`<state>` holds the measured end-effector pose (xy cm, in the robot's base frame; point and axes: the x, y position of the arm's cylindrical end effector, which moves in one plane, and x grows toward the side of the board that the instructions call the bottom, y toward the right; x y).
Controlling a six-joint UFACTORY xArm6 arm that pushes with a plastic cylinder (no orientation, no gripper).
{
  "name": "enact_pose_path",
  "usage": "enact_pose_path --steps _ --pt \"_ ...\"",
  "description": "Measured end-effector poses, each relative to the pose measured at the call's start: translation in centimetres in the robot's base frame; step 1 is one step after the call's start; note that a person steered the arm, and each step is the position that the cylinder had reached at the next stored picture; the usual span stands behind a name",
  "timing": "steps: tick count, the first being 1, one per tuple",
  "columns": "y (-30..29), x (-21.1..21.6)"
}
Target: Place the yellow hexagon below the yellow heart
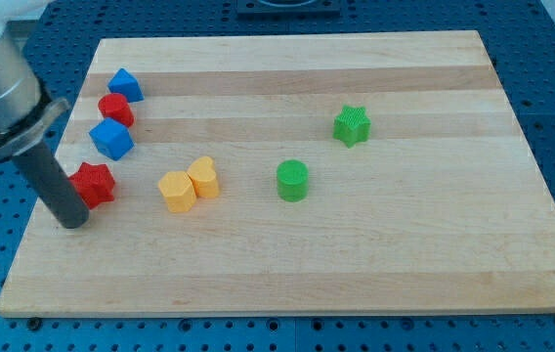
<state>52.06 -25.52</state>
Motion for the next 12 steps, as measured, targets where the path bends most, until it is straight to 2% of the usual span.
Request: enact_pose_path --steps 2,5,6,10,12 --pt "-1.1 -1.1" --pt "3.8 -1.9" --pt "5.0 0.0" --pt "9.5 -3.3" --pt "8.4 -3.5"
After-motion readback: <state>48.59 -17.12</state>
